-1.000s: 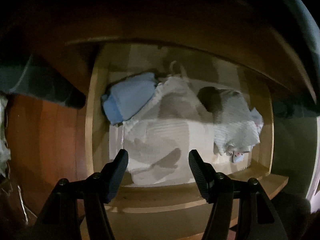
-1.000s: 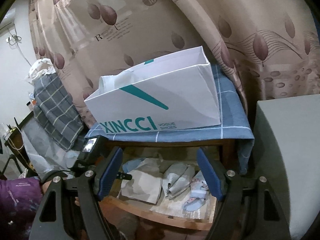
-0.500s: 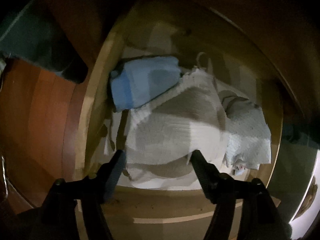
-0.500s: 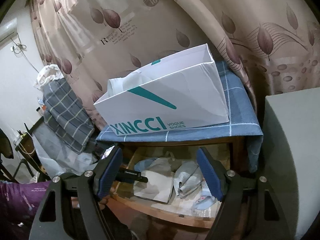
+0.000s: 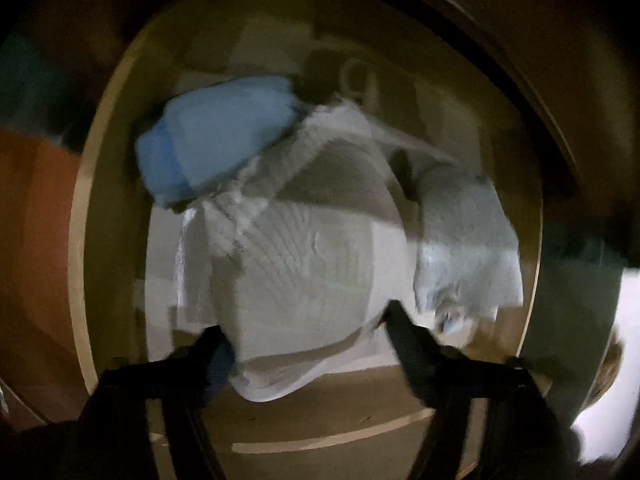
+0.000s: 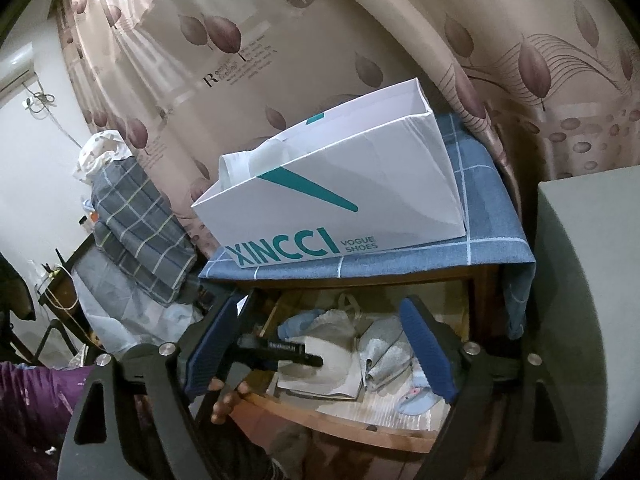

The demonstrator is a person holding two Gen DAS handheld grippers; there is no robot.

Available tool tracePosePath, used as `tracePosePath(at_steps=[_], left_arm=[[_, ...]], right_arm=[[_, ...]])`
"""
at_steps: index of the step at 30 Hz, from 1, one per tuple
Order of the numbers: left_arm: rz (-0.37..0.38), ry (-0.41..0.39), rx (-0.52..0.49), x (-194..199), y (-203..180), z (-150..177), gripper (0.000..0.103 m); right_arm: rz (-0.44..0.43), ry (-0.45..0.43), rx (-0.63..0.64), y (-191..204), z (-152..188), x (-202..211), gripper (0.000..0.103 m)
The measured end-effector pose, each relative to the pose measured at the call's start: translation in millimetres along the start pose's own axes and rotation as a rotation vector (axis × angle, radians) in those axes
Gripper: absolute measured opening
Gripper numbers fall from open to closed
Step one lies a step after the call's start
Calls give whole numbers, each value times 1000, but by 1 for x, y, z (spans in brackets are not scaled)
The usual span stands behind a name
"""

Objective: Take underwear out of drawer
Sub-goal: 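Grasp the white bra with the left tool and lift it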

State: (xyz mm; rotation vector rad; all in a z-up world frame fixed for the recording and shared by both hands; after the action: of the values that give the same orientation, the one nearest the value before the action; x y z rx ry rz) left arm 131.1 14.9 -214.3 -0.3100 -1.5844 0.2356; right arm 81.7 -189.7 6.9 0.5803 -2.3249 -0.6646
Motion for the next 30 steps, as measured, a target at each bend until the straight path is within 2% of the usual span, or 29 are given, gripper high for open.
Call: tracePosePath(at_steps=[1,2,3,6,12,20,30], left_arm=[[6,-8,-18,3,-4,1,54],[9,-24,-43,7,-8,2,43],[5,-44,-75,13,-13,2,35],[-5,-87,-136,25,-26,2,27],[51,-141,-102,40,-38,18,25],[65,-250,-191,84,-59,41,25],[94,-321,-216,128,-70,61,25]], right_arm=[[2,-1,-1,0,0,0,82],[5,-1,0,0,0,0,82],[7,1,-1,-1,1,0,82],[13,3,-2,-1,1,-2,82],[20,0,-18,-6,0,-2,82],[37,8,-30,-9,0,-6,84],[74,25,-40,-16,3,-10,84]])
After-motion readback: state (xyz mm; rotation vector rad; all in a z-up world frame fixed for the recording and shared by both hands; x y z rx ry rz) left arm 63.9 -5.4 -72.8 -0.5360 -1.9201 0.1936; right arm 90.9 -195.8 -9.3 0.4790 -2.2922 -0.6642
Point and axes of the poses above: each gripper's, at about its wrist camera, not at the fingertips, and x roughly against the way its jaws point, y to its left, z to its underside, the point moved 5 cm from there along -x, roughly the way its jaws point, and after that the axes turned 9 degrees about -x, right-handed, at the moved point
